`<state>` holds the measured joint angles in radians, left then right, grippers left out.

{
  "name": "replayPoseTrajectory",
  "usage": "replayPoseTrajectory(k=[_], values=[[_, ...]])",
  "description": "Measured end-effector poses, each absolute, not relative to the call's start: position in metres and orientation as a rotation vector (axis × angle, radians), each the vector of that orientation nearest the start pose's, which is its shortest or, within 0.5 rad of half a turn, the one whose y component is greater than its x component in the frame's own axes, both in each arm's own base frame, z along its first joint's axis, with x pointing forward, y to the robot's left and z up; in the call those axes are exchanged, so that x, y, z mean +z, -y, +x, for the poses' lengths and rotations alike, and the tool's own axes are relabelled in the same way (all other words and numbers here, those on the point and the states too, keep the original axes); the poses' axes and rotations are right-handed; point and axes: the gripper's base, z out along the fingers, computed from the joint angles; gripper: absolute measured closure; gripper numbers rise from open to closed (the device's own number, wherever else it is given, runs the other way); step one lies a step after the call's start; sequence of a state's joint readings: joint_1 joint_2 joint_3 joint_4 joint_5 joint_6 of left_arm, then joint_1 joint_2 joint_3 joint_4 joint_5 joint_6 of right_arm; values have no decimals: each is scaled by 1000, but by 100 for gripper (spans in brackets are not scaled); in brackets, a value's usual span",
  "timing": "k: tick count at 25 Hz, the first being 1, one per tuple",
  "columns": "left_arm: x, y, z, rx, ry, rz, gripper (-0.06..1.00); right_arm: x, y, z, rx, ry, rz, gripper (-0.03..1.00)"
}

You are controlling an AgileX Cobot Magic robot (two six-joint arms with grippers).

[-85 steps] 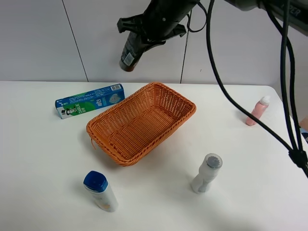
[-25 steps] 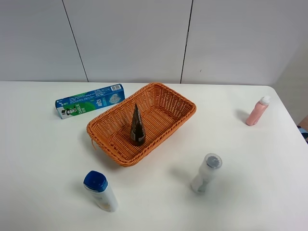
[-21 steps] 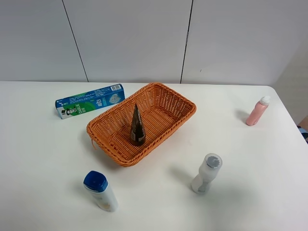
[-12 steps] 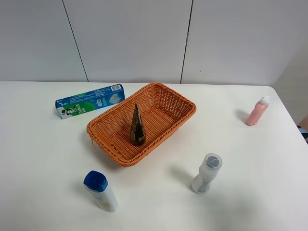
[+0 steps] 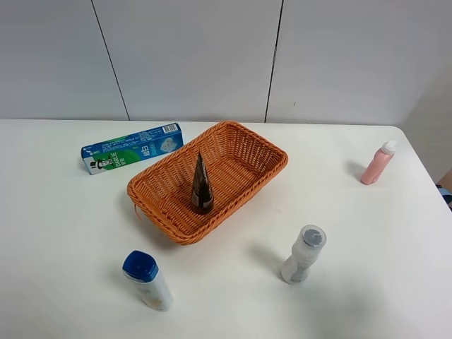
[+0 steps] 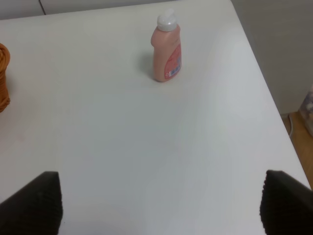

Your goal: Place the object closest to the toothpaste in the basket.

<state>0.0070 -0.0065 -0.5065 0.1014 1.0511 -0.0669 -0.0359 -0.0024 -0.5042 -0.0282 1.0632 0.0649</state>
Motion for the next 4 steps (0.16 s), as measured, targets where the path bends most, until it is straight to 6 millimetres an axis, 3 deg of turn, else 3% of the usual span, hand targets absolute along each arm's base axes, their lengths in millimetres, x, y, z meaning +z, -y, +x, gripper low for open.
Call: replayPoseTrajectory(k=[4], values=[[280,-8,-7,83,-2017,-79,-5,278,2,-6,-16,-2037,104,17]])
